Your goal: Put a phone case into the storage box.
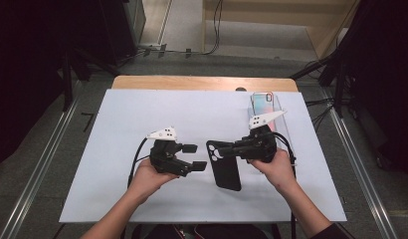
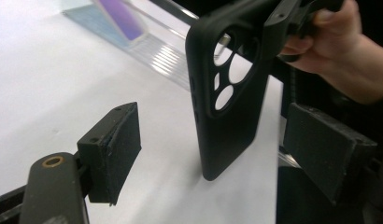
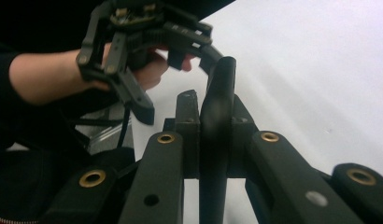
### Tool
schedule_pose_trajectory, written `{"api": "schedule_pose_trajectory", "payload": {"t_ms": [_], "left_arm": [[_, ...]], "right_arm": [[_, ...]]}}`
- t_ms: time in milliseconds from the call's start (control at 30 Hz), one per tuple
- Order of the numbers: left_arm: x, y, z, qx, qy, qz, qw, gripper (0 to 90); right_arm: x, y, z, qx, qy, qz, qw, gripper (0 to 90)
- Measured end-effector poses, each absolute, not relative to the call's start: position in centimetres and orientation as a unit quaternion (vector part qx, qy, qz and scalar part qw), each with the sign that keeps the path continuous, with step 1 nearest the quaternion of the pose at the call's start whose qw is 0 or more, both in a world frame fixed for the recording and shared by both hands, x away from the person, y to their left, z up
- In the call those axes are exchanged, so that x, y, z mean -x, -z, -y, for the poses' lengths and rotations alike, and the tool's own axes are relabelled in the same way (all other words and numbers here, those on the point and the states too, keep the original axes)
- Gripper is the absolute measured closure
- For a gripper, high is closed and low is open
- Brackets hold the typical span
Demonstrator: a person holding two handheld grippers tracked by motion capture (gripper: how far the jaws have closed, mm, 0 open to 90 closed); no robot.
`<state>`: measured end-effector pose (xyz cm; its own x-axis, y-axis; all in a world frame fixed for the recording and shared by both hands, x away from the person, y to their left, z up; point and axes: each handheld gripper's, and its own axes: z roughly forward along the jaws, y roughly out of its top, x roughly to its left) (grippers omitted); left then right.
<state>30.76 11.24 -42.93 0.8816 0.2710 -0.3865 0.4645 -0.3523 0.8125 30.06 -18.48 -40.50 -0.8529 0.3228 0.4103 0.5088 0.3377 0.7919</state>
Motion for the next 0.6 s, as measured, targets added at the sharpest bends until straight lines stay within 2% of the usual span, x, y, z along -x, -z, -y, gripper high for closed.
{"api": "schedule_pose_trajectory", "payload": {"t_ms": [400, 600], "left_arm": [[-31.8, 41.9, -11.1, -0.830, 0.116, -0.154, 0.523, 22.7], [-32.2, 41.6, -10.9, -0.828, 0.126, -0.140, 0.529, 36.0]], "right_arm": [[-30.5, 40.6, 18.0, 0.199, 0.528, 0.816, 0.122, 77.7], [-30.5, 40.6, 17.6, 0.179, 0.532, 0.817, 0.134, 77.7]]}}
